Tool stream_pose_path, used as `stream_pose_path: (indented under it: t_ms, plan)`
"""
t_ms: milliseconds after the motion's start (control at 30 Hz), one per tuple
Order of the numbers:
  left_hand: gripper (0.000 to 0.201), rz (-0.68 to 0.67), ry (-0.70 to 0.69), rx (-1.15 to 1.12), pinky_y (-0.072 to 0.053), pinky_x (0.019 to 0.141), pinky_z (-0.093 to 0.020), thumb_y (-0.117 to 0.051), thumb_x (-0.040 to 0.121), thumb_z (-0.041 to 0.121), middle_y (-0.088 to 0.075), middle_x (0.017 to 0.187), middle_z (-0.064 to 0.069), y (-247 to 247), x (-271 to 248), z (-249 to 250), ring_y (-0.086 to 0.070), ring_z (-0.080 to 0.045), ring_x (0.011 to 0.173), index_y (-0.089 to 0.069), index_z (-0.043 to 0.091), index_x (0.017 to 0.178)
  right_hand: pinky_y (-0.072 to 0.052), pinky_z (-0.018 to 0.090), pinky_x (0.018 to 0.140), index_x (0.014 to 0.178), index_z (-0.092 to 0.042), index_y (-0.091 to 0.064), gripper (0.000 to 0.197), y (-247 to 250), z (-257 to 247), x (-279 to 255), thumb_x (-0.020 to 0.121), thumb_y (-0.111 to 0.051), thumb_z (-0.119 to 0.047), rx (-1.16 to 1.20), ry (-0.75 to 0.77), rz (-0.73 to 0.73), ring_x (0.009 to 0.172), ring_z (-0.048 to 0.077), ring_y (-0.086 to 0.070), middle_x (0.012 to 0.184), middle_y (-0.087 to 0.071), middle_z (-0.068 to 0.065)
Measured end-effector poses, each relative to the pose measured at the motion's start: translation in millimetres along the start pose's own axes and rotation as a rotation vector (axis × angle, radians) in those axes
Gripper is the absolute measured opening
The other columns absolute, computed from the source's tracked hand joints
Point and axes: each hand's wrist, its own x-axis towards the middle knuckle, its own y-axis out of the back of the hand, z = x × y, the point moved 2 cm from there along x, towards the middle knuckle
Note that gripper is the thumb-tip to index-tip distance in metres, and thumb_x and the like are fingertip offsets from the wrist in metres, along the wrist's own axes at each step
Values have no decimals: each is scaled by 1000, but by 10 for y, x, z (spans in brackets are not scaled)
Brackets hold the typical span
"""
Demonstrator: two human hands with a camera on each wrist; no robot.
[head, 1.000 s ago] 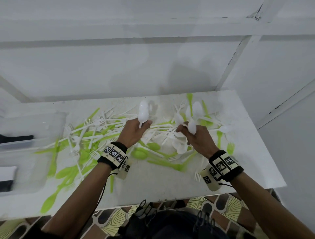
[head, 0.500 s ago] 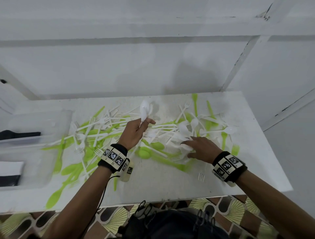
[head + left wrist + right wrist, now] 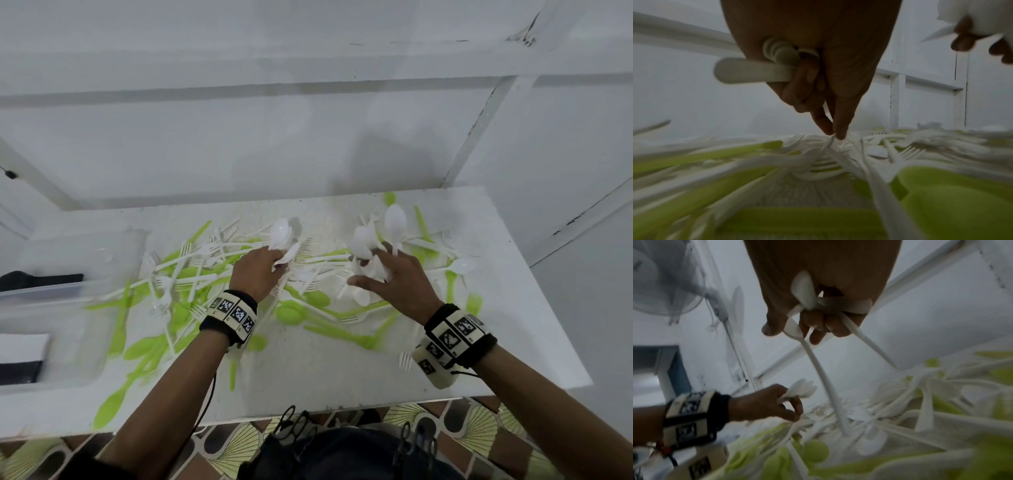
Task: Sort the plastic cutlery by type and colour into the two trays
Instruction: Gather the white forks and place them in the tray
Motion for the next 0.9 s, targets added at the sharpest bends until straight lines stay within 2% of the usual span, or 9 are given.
stream_pose_path:
  t_ms: [67,133,167,233,300,467,600,767,900]
  plan:
    - [16,-47,-6,34,-41,68,-33,-61,97,25,-69,101,-2,-28,39,-25,-63,-28,100,-71,24,110,-51,15,83,101,-22,-73,39,25,-87,34,79,-76,-54,194,-75,61,94,-2,-68,96,-73,-24]
    - [17,-83,-25,46,-43,71,-34,-61,97,27,-71,106,-3,-62,60,-35,-63,-29,103,-71,24,112,-55,19,76,108,-18,-75,32,17,-146,67,85,-76,-40,425,-181,52,85,4,-72,90,-78,-11]
    - [17,-90,-33,61,-44,71,-35,-61,98,29,-71,105,-2,-75,66,-24,-64,-28,103,-70,23,111,-54,19,65,107,-17,-75,27,7,-162,72,88,-75,-37,477,-208,61,72,9,-71,85,-77,-2]
    - [17,-100,-41,96,-45,71,-35,-59,97,31,-70,103,-2,-88,75,11,-64,-28,101,-69,23,109,-44,21,45,84,-14,-75,24,-4,-184,66,91,-72,-36,503,-246,109,46,13,-55,73,-73,4]
    - [19,-106,-56,120,-44,70,-35,-60,96,31,-69,104,-2,-111,86,44,-64,-29,101,-69,24,111,-40,23,41,69,-12,-67,34,-31,-169,61,93,-70,-35,477,-276,143,38,13,-46,66,-68,2]
    - [29,-143,-108,167,-46,73,-35,-64,93,26,-66,118,0,-156,77,94,-63,-28,111,-69,26,121,-39,24,40,85,-6,-69,20,-74,-149,75,99,-66,-20,443,-289,126,43,5,-47,74,-70,-3]
    - [27,-191,-114,221,-37,69,-28,-70,88,37,-64,115,2,-165,129,135,-64,-25,106,-73,26,113,-39,23,39,78,-26,-72,19,-83,-173,50,97,-69,-26,444,-259,161,42,8,-47,75,-72,9]
    - [29,-181,-144,240,-39,74,-30,-69,91,41,-67,116,0,-123,181,152,-63,-25,111,-72,24,114,-41,21,45,63,-47,-68,35,-68,-74,53,95,-70,-33,381,-250,204,51,4,-55,84,-76,7]
    - [27,-239,-185,226,-45,79,-33,-64,93,41,-67,113,0,-96,195,172,-61,-25,111,-71,28,115,-44,17,56,94,-22,-77,12,-70,92,55,99,-66,-25,282,-261,128,64,-2,-61,69,-68,-19]
